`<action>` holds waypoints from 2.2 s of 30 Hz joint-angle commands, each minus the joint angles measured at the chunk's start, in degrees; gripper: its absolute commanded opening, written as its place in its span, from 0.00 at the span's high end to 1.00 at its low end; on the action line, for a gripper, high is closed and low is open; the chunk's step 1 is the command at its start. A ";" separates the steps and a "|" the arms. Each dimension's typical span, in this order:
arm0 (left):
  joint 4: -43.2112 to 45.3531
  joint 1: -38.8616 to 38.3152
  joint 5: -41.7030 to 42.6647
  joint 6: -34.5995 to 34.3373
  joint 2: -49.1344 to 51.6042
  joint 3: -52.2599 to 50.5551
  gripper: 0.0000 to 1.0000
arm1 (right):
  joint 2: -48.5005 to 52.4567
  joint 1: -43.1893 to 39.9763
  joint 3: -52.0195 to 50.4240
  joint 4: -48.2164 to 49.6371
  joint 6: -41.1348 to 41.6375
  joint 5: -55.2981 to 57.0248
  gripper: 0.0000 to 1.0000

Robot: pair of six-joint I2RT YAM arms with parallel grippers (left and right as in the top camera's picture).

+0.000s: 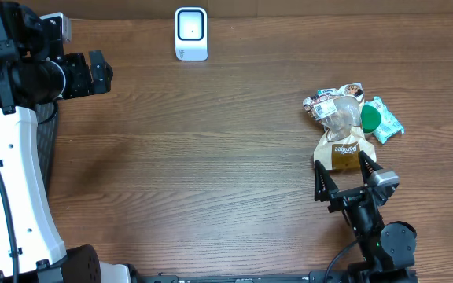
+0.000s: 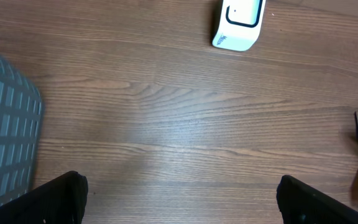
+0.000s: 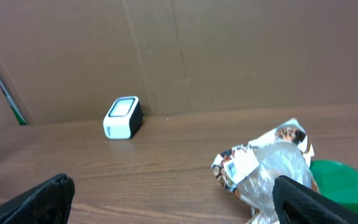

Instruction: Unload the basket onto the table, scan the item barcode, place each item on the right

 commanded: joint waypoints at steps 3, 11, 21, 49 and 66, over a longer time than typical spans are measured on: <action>0.00 -0.35 0.48 -0.74 0.11 0.44 0.01 | -2.12 -0.04 -3.17 -0.07 0.02 0.33 0.00; 0.00 -0.35 0.48 -0.74 0.11 0.44 0.00 | -2.10 -0.04 -3.17 -0.07 0.17 -0.57 0.00; 0.00 -0.35 0.48 -0.74 0.11 0.44 0.00 | -2.08 -0.04 -3.17 -0.07 0.15 -0.55 0.00; 0.00 -0.42 0.48 -0.74 -3.74 -0.20 0.01 | -2.08 -0.04 -3.17 -0.07 0.15 -0.55 0.00; 48.70 -5.01 -1.73 -0.79 -45.81 -61.66 0.00 | -2.08 -0.04 -3.17 -0.07 0.15 -0.55 0.00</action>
